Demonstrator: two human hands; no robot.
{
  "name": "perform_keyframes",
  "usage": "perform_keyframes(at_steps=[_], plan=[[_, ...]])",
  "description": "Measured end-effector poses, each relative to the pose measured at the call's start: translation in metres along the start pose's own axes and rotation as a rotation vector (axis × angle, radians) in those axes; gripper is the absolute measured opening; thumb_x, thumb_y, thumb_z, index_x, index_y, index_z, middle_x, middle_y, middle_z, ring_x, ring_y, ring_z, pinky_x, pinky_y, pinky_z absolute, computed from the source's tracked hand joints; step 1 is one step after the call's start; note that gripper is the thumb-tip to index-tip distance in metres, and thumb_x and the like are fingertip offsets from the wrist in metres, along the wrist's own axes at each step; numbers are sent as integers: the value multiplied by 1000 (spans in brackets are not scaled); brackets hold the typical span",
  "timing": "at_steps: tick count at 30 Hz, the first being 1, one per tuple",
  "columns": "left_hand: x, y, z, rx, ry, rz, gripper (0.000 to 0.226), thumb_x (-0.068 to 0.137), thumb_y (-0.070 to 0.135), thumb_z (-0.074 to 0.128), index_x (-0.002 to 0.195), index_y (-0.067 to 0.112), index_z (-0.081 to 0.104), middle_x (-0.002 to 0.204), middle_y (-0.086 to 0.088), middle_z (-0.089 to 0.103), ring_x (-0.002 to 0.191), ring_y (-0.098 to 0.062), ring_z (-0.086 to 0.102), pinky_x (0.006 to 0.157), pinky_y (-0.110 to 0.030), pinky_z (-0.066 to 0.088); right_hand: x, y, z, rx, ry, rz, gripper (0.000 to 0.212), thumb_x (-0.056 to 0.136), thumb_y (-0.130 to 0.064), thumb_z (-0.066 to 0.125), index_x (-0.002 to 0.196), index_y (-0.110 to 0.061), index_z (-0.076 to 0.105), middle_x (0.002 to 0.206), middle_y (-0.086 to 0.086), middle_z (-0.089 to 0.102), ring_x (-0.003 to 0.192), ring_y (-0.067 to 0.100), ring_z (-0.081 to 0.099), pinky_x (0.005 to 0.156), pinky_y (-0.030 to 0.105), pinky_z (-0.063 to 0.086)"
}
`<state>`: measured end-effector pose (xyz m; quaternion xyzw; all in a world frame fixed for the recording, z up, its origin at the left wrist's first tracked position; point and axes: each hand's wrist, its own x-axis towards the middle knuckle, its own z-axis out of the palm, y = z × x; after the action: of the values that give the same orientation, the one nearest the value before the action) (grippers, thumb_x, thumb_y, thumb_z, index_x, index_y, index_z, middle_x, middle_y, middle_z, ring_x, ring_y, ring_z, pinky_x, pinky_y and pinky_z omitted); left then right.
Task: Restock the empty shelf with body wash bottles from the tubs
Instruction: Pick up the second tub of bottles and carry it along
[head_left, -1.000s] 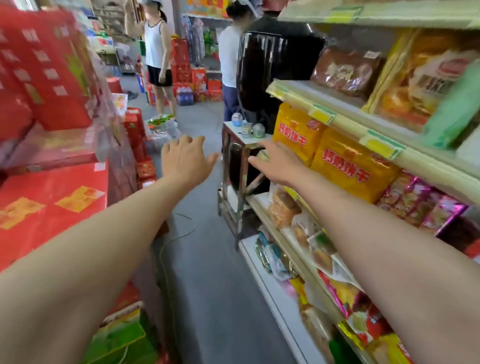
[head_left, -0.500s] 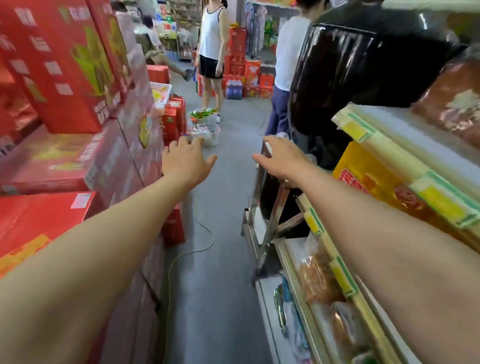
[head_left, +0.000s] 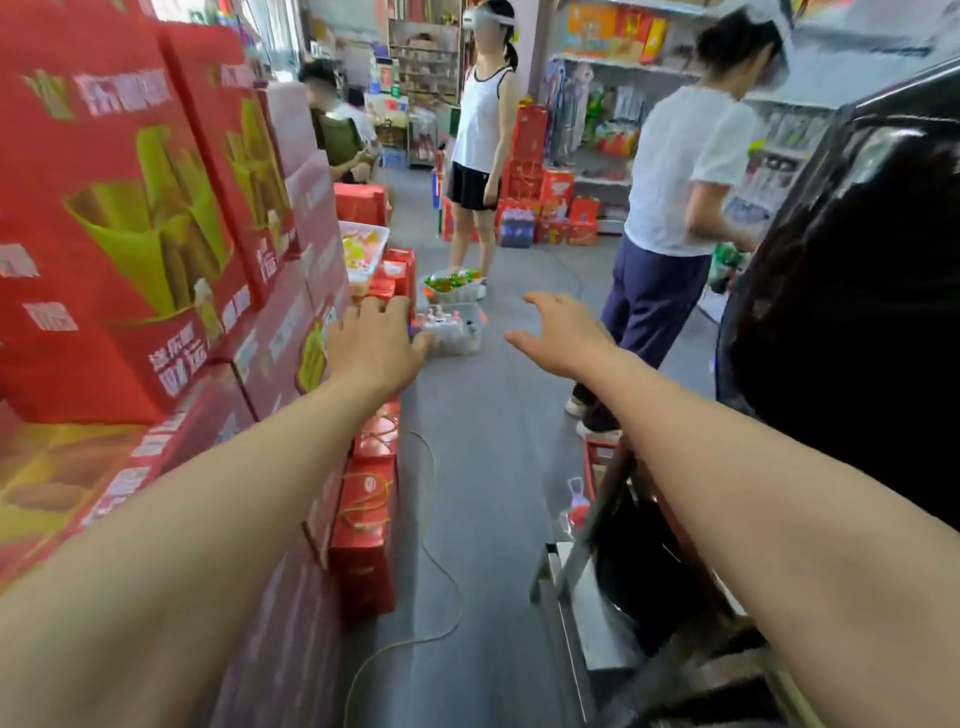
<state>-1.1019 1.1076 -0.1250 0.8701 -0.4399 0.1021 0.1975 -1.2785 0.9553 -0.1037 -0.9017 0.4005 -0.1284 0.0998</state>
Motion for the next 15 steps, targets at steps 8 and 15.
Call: perform_keyframes(at_steps=[8, 15], plan=[[185, -24, 62, 10, -61, -11, 50, 91, 50, 50, 130, 20, 54, 130, -17, 56, 120, -39, 51, 99, -46, 41, 190, 7, 20, 15, -36, 28, 70, 91, -58, 53, 150, -22, 37, 150, 11, 43, 137, 31, 41, 110, 50, 38], [330, -17, 133, -11, -60, -16, 49, 94, 49, 46, 133, 21, 53, 131, -16, 56, 120, -38, 52, 100, -44, 40, 351, 42, 54, -8, -1, 40, 67, 92, -57, 51, 147, -22, 39, 149, 10, 44, 136, 31, 41, 108, 49, 40]])
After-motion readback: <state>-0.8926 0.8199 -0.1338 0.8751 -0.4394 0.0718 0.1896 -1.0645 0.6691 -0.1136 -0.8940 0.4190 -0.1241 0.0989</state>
